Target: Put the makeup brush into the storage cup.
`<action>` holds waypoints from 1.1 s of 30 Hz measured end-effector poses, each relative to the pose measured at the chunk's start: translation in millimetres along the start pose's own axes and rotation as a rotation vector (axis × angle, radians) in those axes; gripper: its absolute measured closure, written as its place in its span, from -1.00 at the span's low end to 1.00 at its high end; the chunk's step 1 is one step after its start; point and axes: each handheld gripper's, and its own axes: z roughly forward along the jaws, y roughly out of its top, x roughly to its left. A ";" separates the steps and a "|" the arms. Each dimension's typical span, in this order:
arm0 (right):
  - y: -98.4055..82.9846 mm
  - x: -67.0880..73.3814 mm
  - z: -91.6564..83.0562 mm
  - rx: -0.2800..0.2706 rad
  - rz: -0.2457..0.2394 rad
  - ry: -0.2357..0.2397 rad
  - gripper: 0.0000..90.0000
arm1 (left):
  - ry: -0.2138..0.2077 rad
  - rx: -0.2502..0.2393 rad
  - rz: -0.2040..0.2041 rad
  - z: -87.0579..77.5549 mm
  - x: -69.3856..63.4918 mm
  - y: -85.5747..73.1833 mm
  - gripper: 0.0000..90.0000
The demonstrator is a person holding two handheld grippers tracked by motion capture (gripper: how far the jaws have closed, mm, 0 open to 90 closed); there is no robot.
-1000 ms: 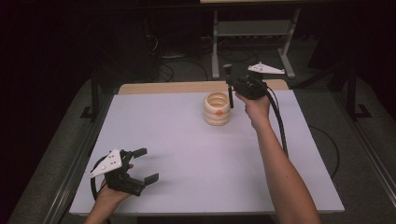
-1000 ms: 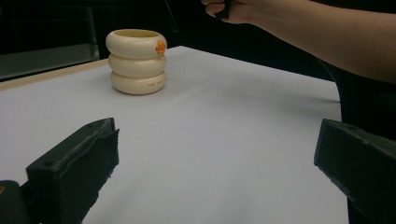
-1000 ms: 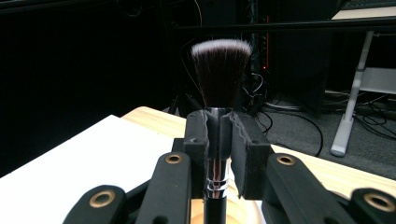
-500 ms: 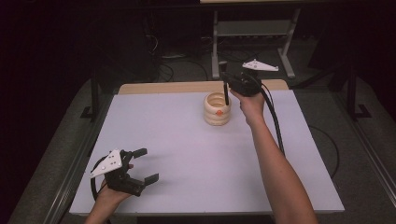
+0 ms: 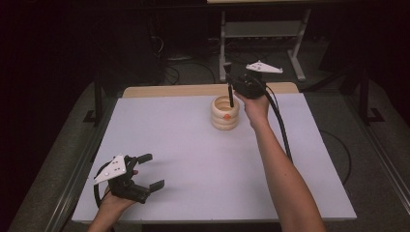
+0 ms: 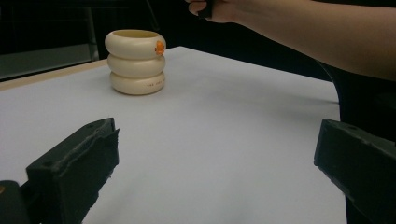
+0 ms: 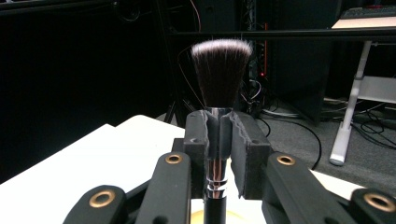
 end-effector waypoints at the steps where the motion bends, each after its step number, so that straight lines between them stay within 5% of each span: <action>1: -0.8 0.1 0.9 0.000 -0.002 -0.004 0.70 | 0.000 0.000 0.000 -0.1 0.1 0.0 -1.00; 33: -26.2 0.8 20.0 0.089 -0.029 -0.019 0.69 | 0.001 -0.003 0.004 -0.7 0.2 0.4 -1.00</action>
